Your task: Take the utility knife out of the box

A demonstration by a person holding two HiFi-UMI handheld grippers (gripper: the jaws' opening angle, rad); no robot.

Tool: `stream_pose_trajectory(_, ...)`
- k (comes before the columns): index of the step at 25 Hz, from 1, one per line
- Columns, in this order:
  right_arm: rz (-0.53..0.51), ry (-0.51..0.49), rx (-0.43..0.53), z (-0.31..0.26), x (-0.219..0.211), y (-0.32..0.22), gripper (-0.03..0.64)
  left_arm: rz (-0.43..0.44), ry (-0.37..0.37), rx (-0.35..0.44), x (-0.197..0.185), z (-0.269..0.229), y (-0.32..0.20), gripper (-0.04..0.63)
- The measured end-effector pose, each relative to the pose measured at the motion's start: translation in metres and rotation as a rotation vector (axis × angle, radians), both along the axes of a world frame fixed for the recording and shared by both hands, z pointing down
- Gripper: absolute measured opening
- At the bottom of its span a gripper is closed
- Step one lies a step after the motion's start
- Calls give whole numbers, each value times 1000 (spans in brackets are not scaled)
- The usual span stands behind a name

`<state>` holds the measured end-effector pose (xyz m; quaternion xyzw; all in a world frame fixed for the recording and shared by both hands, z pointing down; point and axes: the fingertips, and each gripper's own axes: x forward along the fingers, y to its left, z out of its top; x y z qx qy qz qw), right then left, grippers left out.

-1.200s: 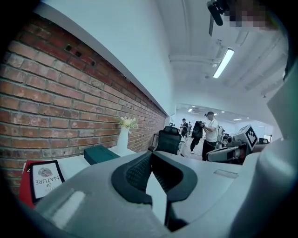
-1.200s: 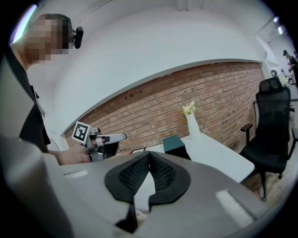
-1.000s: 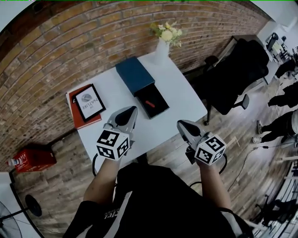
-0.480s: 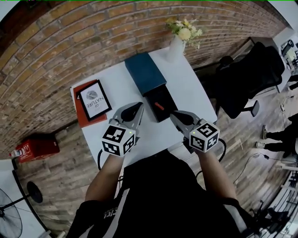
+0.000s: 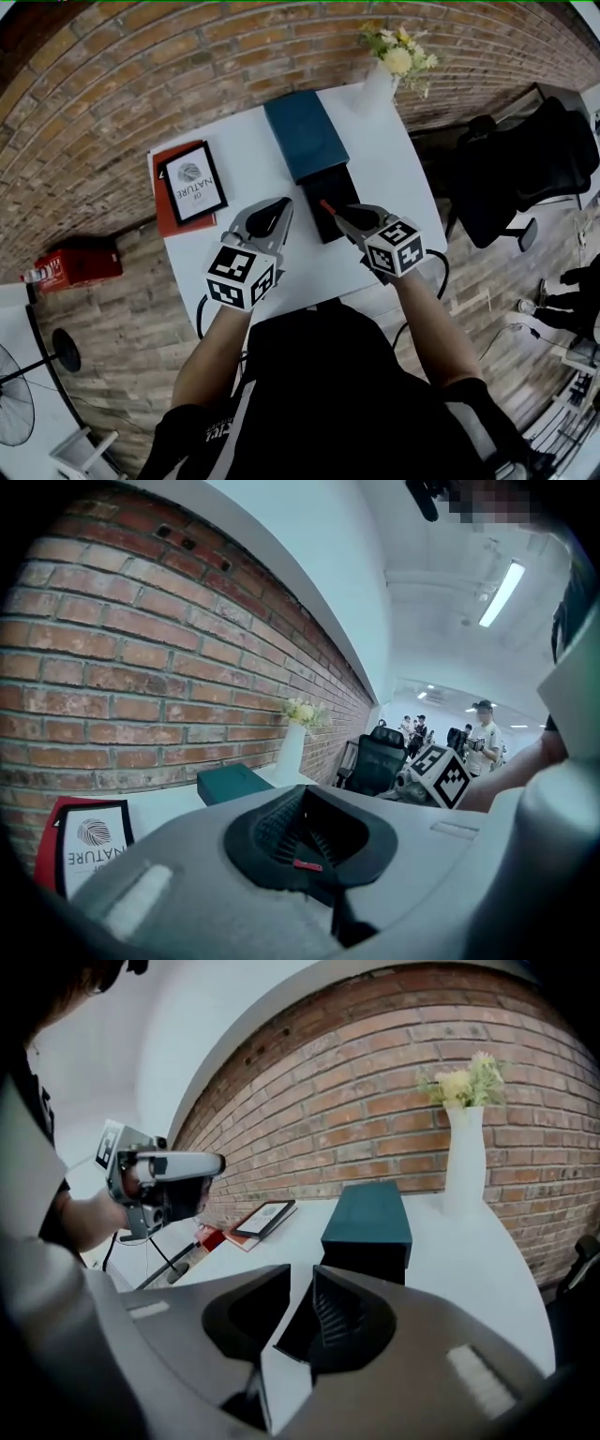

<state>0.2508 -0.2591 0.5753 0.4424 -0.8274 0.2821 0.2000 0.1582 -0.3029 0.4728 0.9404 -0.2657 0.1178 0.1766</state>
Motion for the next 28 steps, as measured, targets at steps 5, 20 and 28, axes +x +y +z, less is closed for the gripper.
stream_pose_trajectory(5, -50, 78, -78, 36, 2, -10, 89, -17, 1, -25, -1, 14, -1, 8)
stream_pose_trajectory(20, -214, 348, -246, 107, -2, -18, 135, -71, 6, -58, -14, 29, -6, 8)
stream_pose_trajectory(28, -229, 428, -307, 126, -1, -19, 127, -97, 12, -49, -33, 22, -7, 8)
